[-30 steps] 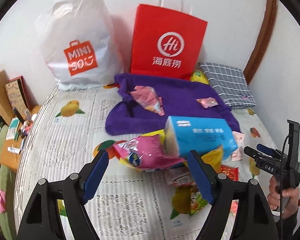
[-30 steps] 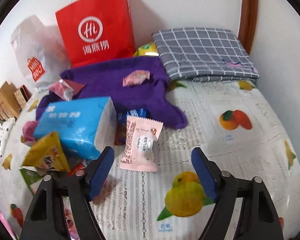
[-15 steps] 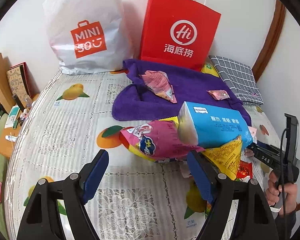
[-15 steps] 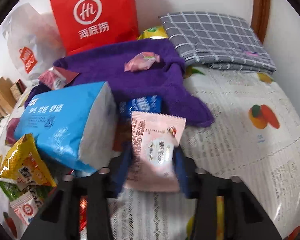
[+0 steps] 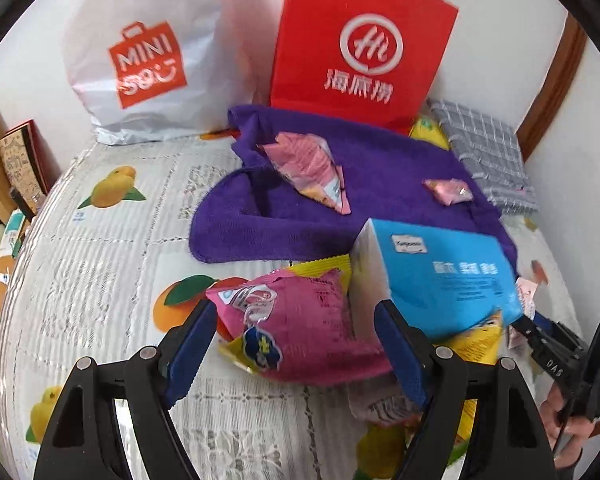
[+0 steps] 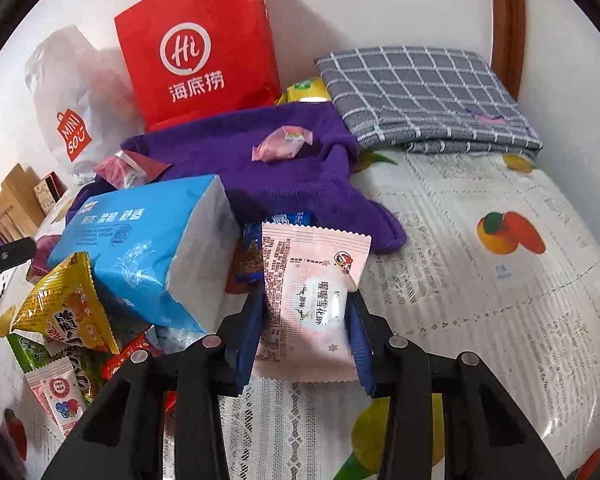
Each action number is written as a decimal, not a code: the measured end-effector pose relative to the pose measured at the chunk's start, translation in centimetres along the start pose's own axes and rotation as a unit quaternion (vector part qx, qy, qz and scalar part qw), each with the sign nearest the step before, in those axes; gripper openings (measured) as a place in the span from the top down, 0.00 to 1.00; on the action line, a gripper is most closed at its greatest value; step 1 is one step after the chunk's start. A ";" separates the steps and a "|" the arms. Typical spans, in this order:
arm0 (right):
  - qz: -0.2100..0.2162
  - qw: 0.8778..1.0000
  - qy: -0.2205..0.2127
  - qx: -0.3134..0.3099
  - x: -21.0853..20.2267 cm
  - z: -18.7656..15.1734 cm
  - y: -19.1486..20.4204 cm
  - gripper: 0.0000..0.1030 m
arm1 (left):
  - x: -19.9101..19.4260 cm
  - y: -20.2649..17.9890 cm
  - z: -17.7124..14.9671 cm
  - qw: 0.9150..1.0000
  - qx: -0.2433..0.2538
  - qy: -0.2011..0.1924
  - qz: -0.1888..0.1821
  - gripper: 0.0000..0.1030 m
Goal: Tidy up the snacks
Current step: 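Grasp the pink-white candy packet with the right tool while the left tool grasps the large pink chip bag, then lift the candy packet with the right tool while the left tool lifts the pink chip bag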
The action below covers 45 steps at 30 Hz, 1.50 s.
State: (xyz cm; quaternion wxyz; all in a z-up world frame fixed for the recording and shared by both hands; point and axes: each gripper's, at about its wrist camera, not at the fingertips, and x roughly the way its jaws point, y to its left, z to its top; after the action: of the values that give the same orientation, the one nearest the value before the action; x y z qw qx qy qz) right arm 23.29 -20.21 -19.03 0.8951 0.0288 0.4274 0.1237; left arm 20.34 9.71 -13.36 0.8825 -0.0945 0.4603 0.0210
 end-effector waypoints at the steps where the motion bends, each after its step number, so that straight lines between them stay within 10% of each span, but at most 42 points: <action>1: -0.002 1.000 0.009 0.005 0.4 0.0 -0.2 0.60 | 0.5 0.0 0.1 1.000 0.005 0.005 0.001 0.25; 21: 0.003 1.000 0.017 0.008 0.9 -0.1 -0.4 0.61 | 1.4 1.6 -0.5 0.999 -0.019 -0.025 -0.036 0.53; 45: -0.006 1.000 0.013 0.015 0.7 -0.3 -0.7 0.67 | -1.5 1.7 -0.3 0.994 -0.026 -0.106 -0.032 0.54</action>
State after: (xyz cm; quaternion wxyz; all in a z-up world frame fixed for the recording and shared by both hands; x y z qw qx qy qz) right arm 23.62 -20.70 -19.86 0.8898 0.0385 0.4405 0.1125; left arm 19.02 11.43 -12.49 0.9235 -0.1299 0.3606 0.0144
